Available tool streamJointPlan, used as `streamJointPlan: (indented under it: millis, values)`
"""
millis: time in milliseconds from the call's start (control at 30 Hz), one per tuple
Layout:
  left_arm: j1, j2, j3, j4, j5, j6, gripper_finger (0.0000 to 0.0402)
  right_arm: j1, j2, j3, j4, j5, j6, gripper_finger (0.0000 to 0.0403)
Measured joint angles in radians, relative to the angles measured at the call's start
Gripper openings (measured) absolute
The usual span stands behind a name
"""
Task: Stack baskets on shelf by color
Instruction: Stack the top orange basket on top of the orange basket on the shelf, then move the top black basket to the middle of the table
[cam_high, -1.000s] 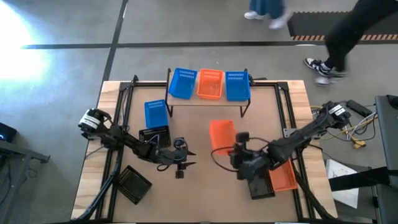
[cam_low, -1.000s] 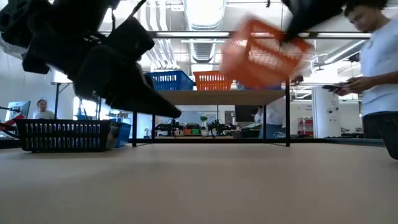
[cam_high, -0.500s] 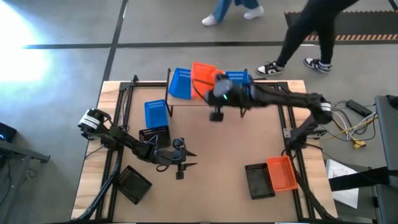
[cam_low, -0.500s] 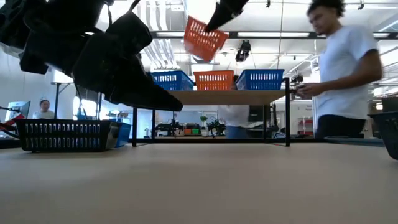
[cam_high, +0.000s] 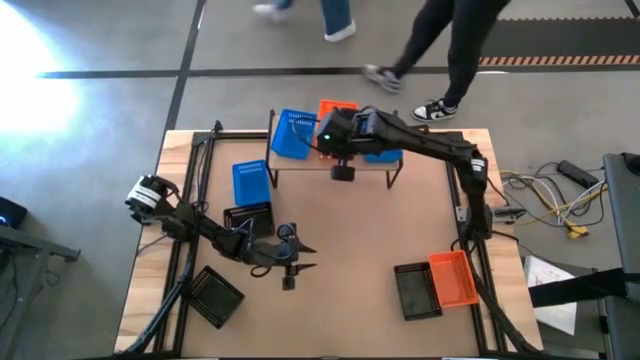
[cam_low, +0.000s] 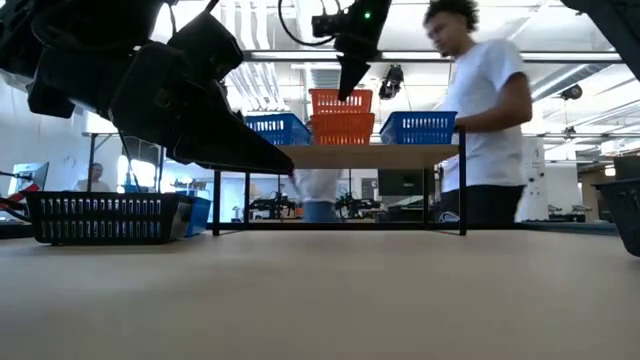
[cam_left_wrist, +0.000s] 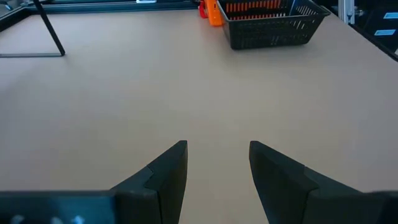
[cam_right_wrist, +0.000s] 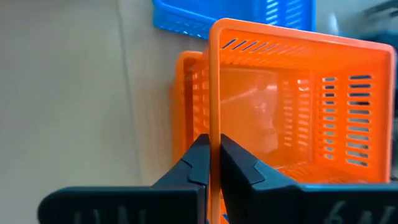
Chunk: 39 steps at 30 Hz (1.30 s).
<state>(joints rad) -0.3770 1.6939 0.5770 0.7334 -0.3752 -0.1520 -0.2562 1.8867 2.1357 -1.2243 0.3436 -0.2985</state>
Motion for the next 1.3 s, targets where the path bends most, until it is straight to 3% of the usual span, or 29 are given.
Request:
streamJointPlan:
  millis: [400, 500, 633, 733, 867, 1200, 1300]
  values:
    - [-0.020, 0.001, 0.000, 0.001, 0.000, -0.002, 0.0157, -0.003, -0.021, 0.003, -0.001, 0.023, 0.023, 0.0143]
    - [-0.021, 0.001, 0.000, 0.003, 0.000, -0.003, 0.0157, 0.006, -0.037, 0.000, 0.000, 0.009, 0.090, 0.0155]
    - [-0.023, 0.001, 0.000, 0.012, 0.000, -0.008, 0.0157, 0.054, -0.073, -0.081, 0.012, -0.118, 0.129, 0.0151]
    - [-0.025, 0.001, 0.000, 0.016, 0.000, -0.009, 0.0157, 0.127, -0.111, -0.224, 0.062, -0.150, 0.153, 0.0140]
    - [-0.029, 0.001, -0.001, 0.016, 0.000, -0.008, 0.0157, 0.260, -0.190, -0.505, 0.258, -0.150, 0.217, 0.0124]
    - [-0.034, 0.001, -0.006, 0.015, 0.000, 0.000, 0.0157, 0.571, -0.321, -1.161, 1.074, -0.129, 0.562, 0.0085]
    - [-0.034, -0.003, -0.006, 0.008, 0.000, -0.011, 0.0157, 0.635, -0.306, -1.294, 1.342, -0.055, 0.636, 0.0075]
